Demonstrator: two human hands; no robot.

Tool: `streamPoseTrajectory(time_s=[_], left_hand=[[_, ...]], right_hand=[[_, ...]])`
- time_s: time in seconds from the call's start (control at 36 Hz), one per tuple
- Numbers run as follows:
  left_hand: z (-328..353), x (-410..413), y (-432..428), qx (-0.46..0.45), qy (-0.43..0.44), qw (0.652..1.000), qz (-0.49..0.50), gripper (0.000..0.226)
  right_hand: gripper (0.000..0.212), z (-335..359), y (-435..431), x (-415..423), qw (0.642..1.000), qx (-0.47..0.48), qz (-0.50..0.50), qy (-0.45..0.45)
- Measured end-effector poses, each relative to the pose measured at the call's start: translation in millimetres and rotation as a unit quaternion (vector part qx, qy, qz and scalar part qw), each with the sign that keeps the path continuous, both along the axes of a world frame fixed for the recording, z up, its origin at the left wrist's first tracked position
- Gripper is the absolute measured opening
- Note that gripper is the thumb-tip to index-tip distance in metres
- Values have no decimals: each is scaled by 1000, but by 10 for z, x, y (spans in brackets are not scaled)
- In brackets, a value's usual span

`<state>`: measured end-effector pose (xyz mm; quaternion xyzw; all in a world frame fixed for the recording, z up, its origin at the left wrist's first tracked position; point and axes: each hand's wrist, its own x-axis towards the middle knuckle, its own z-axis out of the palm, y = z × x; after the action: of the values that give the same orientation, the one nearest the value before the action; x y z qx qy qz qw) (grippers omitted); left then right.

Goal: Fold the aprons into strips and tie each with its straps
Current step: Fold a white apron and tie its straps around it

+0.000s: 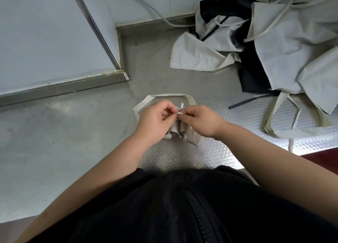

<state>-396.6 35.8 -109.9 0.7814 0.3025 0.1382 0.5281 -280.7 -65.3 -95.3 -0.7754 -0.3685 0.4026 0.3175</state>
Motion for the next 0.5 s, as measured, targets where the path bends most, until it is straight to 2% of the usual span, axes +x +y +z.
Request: streamPoseTrajectory(time_s=[0.08, 0.17, 0.33, 0.44, 0.47, 0.5], left_hand=[[-30, -2, -20, 107, -4, 994, -23, 16], [-65, -23, -35, 216, -18, 975, -41, 14], [-109, -70, -87, 283, -13, 958, -45, 21], [-60, -51, -87, 313, 27, 949, -30, 7], [-34, -46, -80, 307, 58, 949, -37, 8], [-3, -52, -67, 299, 97, 948, -44, 7]], right_hand=[[23, -47, 15, 10, 967, -2, -105, 231], [22, -71, 8, 32, 948, -3, -124, 294], [27, -69, -11, 7, 954, 0, -115, 278], [26, -52, -28, -13, 955, 8, -103, 280], [27, -47, -42, -13, 968, 10, -81, 236], [29, -40, -62, -1, 988, 9, -42, 146]])
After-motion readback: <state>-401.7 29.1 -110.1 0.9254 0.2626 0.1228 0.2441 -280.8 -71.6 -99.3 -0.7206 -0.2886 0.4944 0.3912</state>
